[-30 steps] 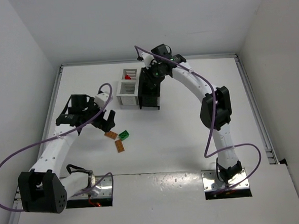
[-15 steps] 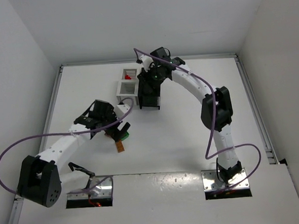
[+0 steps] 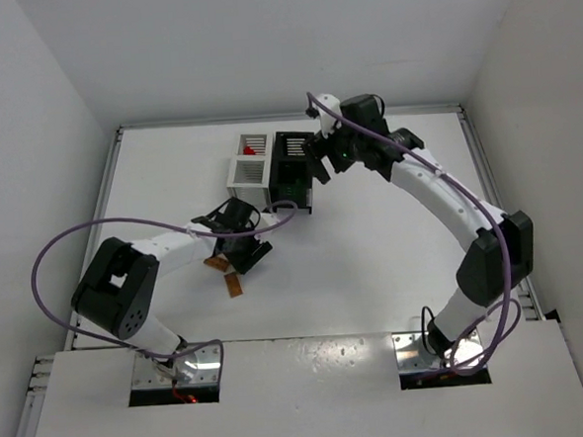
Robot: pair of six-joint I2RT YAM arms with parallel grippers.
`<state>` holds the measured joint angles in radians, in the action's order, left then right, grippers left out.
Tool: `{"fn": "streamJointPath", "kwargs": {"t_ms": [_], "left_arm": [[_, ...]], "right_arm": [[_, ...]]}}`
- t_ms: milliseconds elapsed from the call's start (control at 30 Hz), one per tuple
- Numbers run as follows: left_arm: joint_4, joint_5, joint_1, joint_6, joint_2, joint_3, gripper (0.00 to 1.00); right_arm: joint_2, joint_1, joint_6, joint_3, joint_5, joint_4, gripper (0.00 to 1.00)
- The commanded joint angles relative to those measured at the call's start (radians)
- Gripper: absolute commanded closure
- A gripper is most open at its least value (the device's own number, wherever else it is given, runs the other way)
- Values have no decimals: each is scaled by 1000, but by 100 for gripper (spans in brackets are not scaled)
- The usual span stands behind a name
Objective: Sort the legos into containers by color
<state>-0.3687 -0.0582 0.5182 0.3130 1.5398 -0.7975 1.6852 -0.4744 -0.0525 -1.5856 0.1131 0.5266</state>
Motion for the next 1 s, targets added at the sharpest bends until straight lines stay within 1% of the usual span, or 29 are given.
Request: {"fn": "streamJointPath", "kwargs": {"t_ms": [0, 33, 67, 100, 133, 167, 267, 367, 400, 467, 500, 533, 567, 633, 700, 733, 767, 833, 900, 967], "left_arm": [[47, 61, 25, -18, 19, -57, 34], [47, 70, 25, -18, 19, -68, 46], [47, 70, 25, -18, 19, -68, 53], [47, 70, 25, -18, 19, -77, 60], [47, 70, 25, -9, 19, -77, 64], [47, 70, 25, 0, 19, -86, 73], [13, 38, 25, 12, 29, -124, 82], [-42, -55, 16, 21, 10, -212, 86], [-67, -116, 6, 9, -16, -283, 86], [-67, -176, 6, -23, -39, -366, 86], [-56, -199, 6, -66, -40, -409, 86], [-40, -215, 6, -90, -49, -492, 86], [-21, -226, 6, -115, -37, -531, 86], [26, -226, 6, -164, 20, -636, 86], [68, -226, 6, -199, 72, -693, 86], [68, -215, 6, -213, 101, -745, 86], [77, -226, 6, -225, 158, -768, 86], [108, -226, 6, -261, 204, -798, 86], [129, -236, -3, -261, 264, -809, 86], [139, -236, -3, -270, 304, -851, 86]], "right_arm": [[-71, 22, 22, 164, -35, -8, 14], [-96, 22, 22, 205, -35, -22, 16], [-125, 32, 22, 246, -35, -42, 16], [-183, 33, 31, 331, -35, -56, 16], [-211, 42, 31, 373, -35, -69, 17], [-240, 51, 42, 413, -26, -79, 17], [-330, 63, 65, 582, 11, -88, 17], [-400, 85, 75, 673, 37, -88, 17], [-412, 85, 75, 685, 54, -88, 17], [-423, 103, 75, 708, 97, -97, 17], [-423, 103, 86, 708, 115, -97, 17], [-414, 112, 86, 708, 156, -106, 17], [-413, 112, 86, 708, 180, -106, 17], [-369, 122, 86, 694, 256, -106, 17], [-331, 122, 66, 679, 315, -97, 17], [-322, 122, 51, 667, 365, -86, 18], [-321, 122, 42, 667, 379, -86, 18], [-311, 112, 20, 667, 389, -86, 18], [-311, 103, 8, 658, 379, -77, 18], [-302, 103, 8, 658, 379, -68, 18]]}}
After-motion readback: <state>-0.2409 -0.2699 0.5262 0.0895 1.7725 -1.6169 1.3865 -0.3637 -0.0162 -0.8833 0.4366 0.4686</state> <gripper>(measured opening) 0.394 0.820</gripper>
